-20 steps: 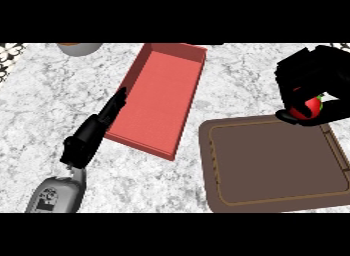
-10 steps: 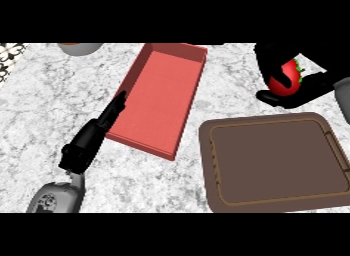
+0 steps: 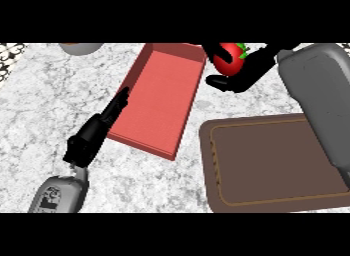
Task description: Pick the tomato from the tray and place it in the cardboard box
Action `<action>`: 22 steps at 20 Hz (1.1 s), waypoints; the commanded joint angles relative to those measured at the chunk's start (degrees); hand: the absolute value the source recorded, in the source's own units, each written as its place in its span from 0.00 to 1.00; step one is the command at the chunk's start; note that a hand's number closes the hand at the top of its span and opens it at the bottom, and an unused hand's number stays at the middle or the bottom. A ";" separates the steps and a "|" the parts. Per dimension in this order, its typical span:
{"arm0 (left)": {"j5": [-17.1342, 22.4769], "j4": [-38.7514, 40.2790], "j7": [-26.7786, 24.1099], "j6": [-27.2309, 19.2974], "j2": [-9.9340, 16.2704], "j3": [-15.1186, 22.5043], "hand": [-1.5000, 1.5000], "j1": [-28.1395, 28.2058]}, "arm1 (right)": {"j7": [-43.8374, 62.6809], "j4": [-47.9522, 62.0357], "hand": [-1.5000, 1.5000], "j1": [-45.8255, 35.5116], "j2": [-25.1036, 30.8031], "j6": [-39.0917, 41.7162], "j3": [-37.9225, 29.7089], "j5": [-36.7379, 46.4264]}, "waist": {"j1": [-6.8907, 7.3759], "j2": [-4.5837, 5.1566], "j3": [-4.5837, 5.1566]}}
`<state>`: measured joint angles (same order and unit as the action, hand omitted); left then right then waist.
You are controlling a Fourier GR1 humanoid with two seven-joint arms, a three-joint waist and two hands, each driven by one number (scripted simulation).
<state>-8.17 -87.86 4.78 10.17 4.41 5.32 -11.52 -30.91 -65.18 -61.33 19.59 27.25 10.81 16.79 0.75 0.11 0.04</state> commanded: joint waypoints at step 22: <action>-0.72 -2.08 0.53 1.52 -0.54 1.20 0.50 1.20 | -3.55 41.73 0.00 -10.61 -19.51 -17.04 3.34 17.30 | 2.26 0.65 0.00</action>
<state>-8.78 -88.22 5.01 11.18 3.94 5.56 -12.08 -34.80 -29.85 -71.24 1.22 8.58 14.56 34.85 2.27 0.68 0.05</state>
